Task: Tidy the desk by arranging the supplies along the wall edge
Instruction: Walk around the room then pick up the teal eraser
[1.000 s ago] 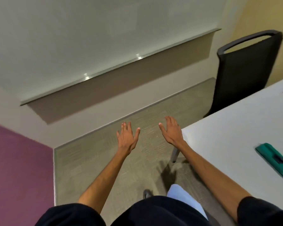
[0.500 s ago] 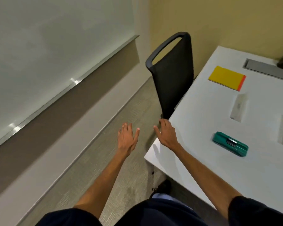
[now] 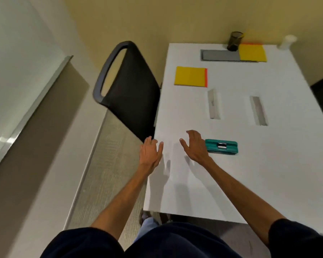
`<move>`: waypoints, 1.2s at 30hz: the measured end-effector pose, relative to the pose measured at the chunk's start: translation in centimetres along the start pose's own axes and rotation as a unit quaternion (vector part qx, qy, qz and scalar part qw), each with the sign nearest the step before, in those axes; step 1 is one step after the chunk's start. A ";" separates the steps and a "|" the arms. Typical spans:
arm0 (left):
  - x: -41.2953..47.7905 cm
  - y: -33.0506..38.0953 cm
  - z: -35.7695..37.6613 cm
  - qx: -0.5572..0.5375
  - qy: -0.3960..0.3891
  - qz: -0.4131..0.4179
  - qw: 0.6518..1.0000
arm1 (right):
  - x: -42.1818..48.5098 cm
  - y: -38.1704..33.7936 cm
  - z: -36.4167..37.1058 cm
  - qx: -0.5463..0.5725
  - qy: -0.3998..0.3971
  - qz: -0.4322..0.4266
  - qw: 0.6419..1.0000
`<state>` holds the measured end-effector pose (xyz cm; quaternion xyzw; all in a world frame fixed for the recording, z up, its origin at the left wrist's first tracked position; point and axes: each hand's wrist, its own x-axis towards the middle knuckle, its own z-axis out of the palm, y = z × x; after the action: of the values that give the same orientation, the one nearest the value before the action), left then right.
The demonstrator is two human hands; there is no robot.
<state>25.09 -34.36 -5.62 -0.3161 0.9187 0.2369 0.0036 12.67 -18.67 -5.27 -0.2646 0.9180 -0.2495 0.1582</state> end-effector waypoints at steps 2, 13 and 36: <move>1.6 2.3 0.5 0.003 -0.002 0.044 0.999 | 0.1 1.3 -1.2 0.001 0.014 0.031 0.999; 5.7 12.9 5.1 0.028 -0.098 0.189 0.977 | -1.5 9.9 -6.3 0.004 0.045 0.185 0.982; 7.1 17.5 12.8 0.128 -0.279 0.246 0.919 | 0.3 17.1 -5.5 0.000 -0.023 0.195 0.981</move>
<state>7.40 -20.83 -10.54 0.0017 0.9517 0.1894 0.2417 3.15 -4.28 -10.05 -0.0862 0.9481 -0.2078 0.2249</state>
